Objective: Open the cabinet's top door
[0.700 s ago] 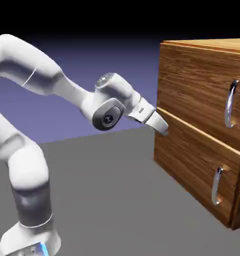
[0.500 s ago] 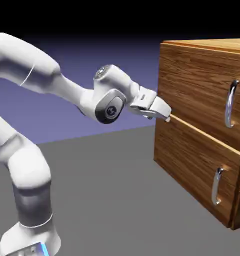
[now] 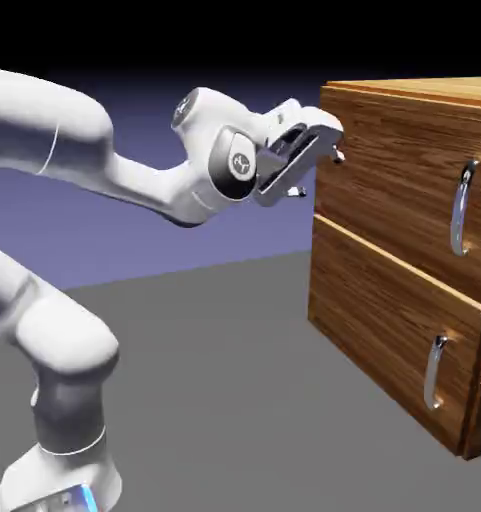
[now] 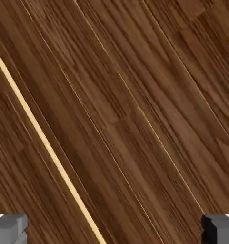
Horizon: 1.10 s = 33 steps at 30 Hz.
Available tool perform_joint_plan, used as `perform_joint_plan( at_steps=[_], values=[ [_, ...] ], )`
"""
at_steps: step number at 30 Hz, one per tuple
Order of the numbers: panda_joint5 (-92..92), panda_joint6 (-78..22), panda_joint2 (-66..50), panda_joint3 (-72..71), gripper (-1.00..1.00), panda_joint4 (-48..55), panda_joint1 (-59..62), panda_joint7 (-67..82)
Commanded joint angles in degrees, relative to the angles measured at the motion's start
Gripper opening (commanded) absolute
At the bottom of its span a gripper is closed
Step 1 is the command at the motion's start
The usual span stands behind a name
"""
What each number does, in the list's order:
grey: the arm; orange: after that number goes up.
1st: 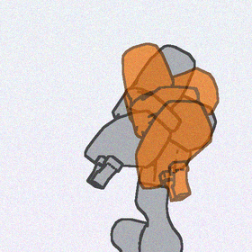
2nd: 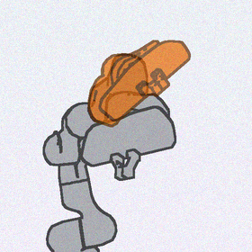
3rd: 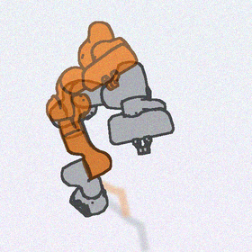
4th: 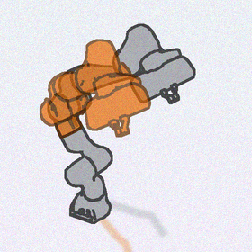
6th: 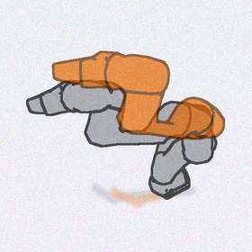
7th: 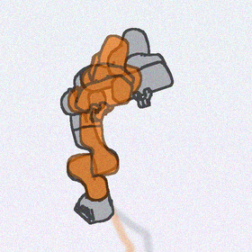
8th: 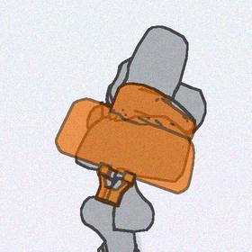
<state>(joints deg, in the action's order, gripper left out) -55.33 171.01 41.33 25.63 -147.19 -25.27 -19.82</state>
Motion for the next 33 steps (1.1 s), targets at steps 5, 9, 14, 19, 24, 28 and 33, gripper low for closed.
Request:
perform_joint_plan(
  at_steps=[5,9,14,19,24,28,33],
  values=[
    [-12.46,-0.68,1.95,5.77,1.00,3.11,-5.54,5.10],
    [-22.43,-1.22,3.52,10.39,1.00,5.60,-9.97,9.17],
    [-34.89,-1.89,5.47,16.16,1.00,8.71,-15.50,14.27],
    [-47.35,-2.57,7.42,21.93,1.00,11.81,-21.04,19.37],
    [-59.81,-3.24,9.38,27.70,1.00,14.92,-26.57,24.46],
    [-69.77,-3.79,10.94,32.32,1.00,17.41,-31.00,28.54],
    [-82.23,-4.46,12.89,38.09,1.00,20.52,-36.53,33.64]
  ],
)
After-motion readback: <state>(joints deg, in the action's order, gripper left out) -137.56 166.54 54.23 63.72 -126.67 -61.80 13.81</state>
